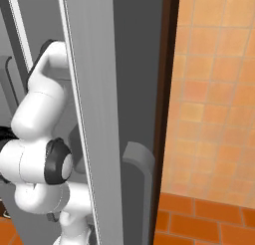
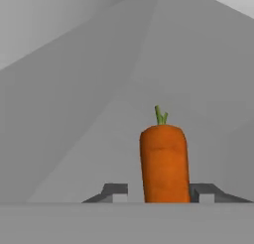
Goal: Place one carrot and one fish in each tupperware on the nearby counter, to pack two identical lunches.
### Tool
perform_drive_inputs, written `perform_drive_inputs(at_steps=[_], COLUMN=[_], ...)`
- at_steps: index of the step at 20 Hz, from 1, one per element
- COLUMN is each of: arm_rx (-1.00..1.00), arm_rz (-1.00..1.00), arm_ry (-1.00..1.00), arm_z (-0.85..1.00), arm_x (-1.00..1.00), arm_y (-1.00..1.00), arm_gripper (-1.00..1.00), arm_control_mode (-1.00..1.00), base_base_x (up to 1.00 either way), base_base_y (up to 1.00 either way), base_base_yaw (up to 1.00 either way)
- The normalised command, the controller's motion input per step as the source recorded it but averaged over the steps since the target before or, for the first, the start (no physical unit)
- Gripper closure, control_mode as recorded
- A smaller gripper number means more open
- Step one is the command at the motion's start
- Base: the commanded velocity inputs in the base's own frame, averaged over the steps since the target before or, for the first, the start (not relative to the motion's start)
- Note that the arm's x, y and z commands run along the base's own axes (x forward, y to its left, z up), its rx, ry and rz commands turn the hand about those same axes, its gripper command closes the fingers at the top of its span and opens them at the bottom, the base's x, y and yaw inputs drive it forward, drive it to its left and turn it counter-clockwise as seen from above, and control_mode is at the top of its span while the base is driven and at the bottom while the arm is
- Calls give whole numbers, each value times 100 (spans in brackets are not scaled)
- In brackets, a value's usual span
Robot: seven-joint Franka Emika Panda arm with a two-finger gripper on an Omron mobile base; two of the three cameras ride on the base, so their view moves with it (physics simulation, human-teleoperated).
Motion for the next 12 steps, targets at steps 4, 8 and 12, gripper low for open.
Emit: perform_drive_inputs(at_steps=[4, 8, 12], arm_rx=[0, 2, 0], arm_rz=[0, 0, -3], arm_ry=[-1, 1, 0], arm_z=[-37, 0, -3], arm_x=[-100, -100, -100], arm_y=[-6, -6, -18], arm_gripper=[100, 100, 100], arm_control_mode=[-100, -100, -100], base_base_x=[0, 0, 0], base_base_y=[0, 0, 0], base_base_yaw=[0, 0, 0])
